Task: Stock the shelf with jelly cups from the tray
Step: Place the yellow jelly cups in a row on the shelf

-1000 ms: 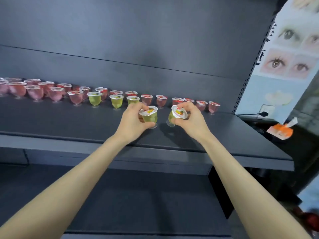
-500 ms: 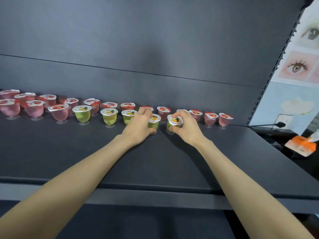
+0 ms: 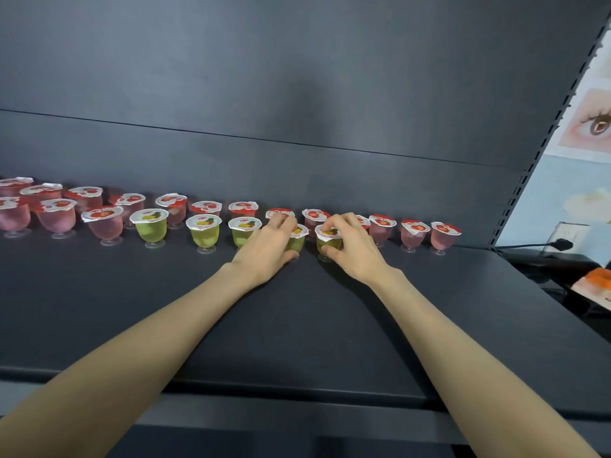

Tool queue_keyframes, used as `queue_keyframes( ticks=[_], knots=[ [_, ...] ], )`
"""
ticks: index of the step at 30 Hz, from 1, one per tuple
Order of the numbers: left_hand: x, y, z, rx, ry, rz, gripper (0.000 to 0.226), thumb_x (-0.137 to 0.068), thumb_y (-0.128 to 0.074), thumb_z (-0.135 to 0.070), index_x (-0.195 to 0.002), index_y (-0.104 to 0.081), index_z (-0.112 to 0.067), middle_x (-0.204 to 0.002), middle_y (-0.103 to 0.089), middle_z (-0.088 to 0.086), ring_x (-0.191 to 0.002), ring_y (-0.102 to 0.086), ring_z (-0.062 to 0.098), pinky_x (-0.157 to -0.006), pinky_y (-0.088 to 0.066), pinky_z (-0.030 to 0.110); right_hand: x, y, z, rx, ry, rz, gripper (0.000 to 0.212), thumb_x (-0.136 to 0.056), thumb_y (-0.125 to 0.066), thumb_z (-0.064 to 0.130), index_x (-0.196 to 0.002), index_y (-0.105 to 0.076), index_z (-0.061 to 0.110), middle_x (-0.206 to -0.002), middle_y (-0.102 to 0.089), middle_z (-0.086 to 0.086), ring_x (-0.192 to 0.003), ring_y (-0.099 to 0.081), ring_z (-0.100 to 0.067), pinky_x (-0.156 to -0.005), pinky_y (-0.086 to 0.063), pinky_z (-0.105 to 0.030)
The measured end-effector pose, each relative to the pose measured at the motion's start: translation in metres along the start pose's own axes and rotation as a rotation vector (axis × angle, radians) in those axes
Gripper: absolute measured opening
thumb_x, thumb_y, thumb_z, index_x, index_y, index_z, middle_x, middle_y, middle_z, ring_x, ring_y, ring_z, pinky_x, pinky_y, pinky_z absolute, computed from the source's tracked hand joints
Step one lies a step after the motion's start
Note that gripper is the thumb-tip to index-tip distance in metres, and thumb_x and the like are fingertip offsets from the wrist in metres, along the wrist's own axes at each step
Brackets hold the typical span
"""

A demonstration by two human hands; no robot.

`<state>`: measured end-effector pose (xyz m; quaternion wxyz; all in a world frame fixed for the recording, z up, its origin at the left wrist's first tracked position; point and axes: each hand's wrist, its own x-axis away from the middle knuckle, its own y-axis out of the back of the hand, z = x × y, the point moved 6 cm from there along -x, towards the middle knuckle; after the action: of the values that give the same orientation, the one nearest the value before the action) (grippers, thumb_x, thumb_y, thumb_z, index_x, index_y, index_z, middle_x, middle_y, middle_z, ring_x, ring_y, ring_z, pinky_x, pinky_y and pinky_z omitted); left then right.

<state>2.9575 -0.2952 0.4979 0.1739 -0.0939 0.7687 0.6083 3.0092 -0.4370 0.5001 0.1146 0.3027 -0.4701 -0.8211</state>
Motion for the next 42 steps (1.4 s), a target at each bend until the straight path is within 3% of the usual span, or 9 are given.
queue_keyframes(
  ticks=[4, 8, 12, 15, 20, 27, 32, 36, 42],
  knots=[
    [0.001, 0.006, -0.002, -0.082, -0.011, 0.027, 0.048, -0.087, -0.063, -0.03, -0.126, -0.042, -0.01, -0.132, -0.041, 0.009, -0.105, -0.055, 0.038, -0.081, -0.049, 0.045, 0.001, 0.004, 0.003, 0.05, -0.02, 0.025, 0.028, -0.089, -0.065, 0.021, -0.113, -0.051, 0.019, -0.126, -0.044, -0.003, -0.095, -0.057, -0.028, -0.085, -0.048, -0.04],
    [0.005, 0.017, -0.005, -0.141, -0.017, 0.054, 0.045, -0.089, -0.059, -0.033, -0.126, -0.047, -0.009, -0.133, -0.042, 0.009, -0.11, -0.053, 0.035, -0.074, -0.042, 0.036, 0.004, 0.009, 0.008, 0.094, -0.067, 0.103, 0.04, -0.085, -0.068, 0.023, -0.122, -0.053, 0.021, -0.129, -0.047, -0.004, -0.11, -0.052, -0.028, -0.092, -0.046, -0.041],
    [0.016, 0.034, -0.008, -0.141, -0.031, 0.031, 0.042, -0.09, -0.057, -0.03, -0.125, -0.05, -0.009, -0.127, -0.047, 0.011, -0.115, -0.049, 0.029, -0.079, -0.041, 0.034, 0.013, 0.021, 0.018, 0.131, -0.113, 0.126, 0.045, -0.083, -0.069, 0.025, -0.125, -0.054, 0.018, -0.131, -0.048, -0.008, -0.112, -0.053, -0.03, -0.094, -0.047, -0.045],
    [0.031, 0.049, -0.01, -0.142, -0.032, 0.032, 0.04, -0.089, -0.057, -0.032, -0.122, -0.053, -0.009, -0.123, -0.052, 0.011, -0.114, -0.049, 0.029, -0.086, -0.045, 0.038, 0.024, 0.034, 0.034, 0.157, -0.115, 0.1, 0.041, -0.085, -0.066, 0.025, -0.123, -0.055, 0.015, -0.129, -0.046, -0.009, -0.108, -0.054, -0.029, -0.094, -0.046, -0.043],
    [0.065, 0.073, -0.017, -0.192, -0.026, 0.025, 0.039, -0.089, -0.054, -0.034, -0.122, -0.055, -0.013, -0.122, -0.054, 0.011, -0.113, -0.051, 0.03, -0.088, -0.043, 0.039, 0.053, 0.055, 0.072, 0.2, -0.053, 0.053, 0.038, -0.087, -0.063, 0.022, -0.123, -0.055, 0.014, -0.131, -0.045, -0.01, -0.117, -0.048, -0.029, -0.095, -0.044, -0.04],
    [0.143, 0.12, -0.029, -0.182, -0.019, -0.084, 0.036, -0.088, -0.055, -0.033, -0.116, -0.055, -0.01, -0.119, -0.056, 0.012, -0.111, -0.051, 0.032, -0.086, -0.043, 0.038, 0.117, 0.073, 0.135, 0.21, 0.043, 0.029, 0.038, -0.088, -0.061, 0.021, -0.125, -0.054, 0.013, -0.133, -0.044, -0.011, -0.12, -0.045, -0.031, -0.096, -0.043, -0.04],
    [0.217, 0.144, -0.031, -0.177, 0.016, -0.138, 0.041, -0.09, -0.056, -0.034, -0.123, -0.052, -0.01, -0.12, -0.055, 0.011, -0.112, -0.05, 0.032, -0.089, -0.039, 0.038, 0.173, 0.067, 0.174, 0.14, 0.084, -0.003, 0.039, -0.089, -0.06, 0.021, -0.127, -0.052, 0.014, -0.134, -0.042, -0.006, -0.121, -0.044, -0.027, -0.094, -0.041, -0.036],
    [0.282, 0.15, -0.023, -0.172, 0.003, -0.157, 0.048, -0.09, -0.055, -0.036, -0.132, -0.048, -0.012, -0.123, -0.056, 0.011, -0.113, -0.051, 0.031, -0.092, -0.039, 0.04, 0.216, 0.044, 0.205, 0.076, 0.076, 0.018, 0.041, -0.092, -0.058, 0.021, -0.131, -0.048, 0.015, -0.14, -0.039, -0.003, -0.127, -0.038, -0.023, -0.097, -0.04, -0.036],
    [0.36, 0.141, 0.016, -0.167, 0.015, -0.173, 0.047, -0.089, -0.061, -0.031, -0.128, -0.053, -0.007, -0.117, -0.06, 0.013, -0.109, -0.054, 0.034, -0.092, -0.04, 0.044, 0.258, -0.017, 0.249, 0.019, 0.095, 0.069, 0.04, -0.093, -0.056, 0.021, -0.132, -0.047, 0.014, -0.138, -0.039, -0.003, -0.124, -0.039, -0.022, -0.091, -0.043, -0.035]
  ],
)
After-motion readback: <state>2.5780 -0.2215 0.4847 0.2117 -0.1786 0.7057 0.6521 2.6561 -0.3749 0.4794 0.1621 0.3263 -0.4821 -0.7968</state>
